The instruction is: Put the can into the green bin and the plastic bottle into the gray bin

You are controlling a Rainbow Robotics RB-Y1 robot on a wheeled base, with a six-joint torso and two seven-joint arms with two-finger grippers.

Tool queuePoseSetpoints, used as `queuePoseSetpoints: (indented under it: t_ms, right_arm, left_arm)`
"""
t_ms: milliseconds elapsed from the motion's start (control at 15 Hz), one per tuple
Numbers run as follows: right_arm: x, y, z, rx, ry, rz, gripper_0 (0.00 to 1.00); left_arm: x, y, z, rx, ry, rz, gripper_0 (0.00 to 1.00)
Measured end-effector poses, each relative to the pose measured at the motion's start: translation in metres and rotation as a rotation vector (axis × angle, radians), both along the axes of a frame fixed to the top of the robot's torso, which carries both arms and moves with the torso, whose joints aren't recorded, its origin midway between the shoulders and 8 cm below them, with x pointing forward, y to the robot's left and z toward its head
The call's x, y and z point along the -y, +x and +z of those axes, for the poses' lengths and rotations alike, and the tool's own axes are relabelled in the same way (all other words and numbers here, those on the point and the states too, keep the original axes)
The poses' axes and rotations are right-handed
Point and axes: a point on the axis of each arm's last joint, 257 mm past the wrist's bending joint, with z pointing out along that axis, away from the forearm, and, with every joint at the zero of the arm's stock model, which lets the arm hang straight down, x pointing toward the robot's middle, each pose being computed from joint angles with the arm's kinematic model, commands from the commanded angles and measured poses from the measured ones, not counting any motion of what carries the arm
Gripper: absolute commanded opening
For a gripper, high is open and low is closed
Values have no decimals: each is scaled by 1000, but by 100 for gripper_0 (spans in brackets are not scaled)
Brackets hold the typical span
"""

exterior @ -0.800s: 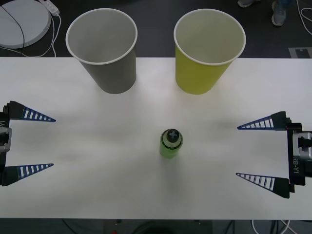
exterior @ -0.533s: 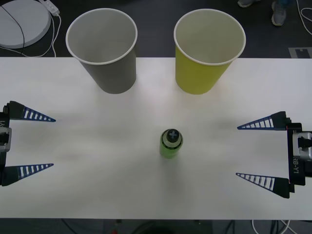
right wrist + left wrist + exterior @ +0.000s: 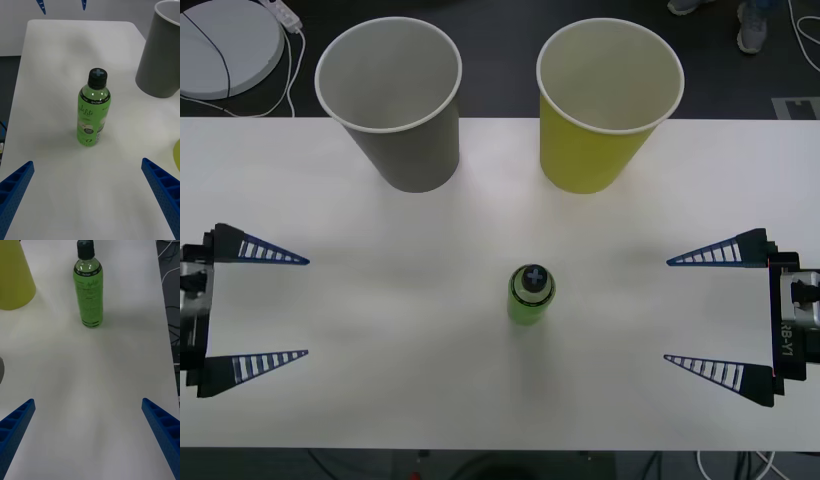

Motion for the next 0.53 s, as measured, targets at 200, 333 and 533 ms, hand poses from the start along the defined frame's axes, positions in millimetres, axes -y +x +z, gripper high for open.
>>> queuePoseSetpoints:
  t_ms: [200,333,533]
  right_arm:
    - [0,0,0,0,0,0,100]
    - [0,0,0,0,0,0,100]
    - [0,0,0,0,0,0,100]
  left_arm:
    - [17,0,-3,-35,-55,21,100]
    - [31,1,-9,-42,-94,23,100]
    - [54,6,-19,-36,-149,24,100]
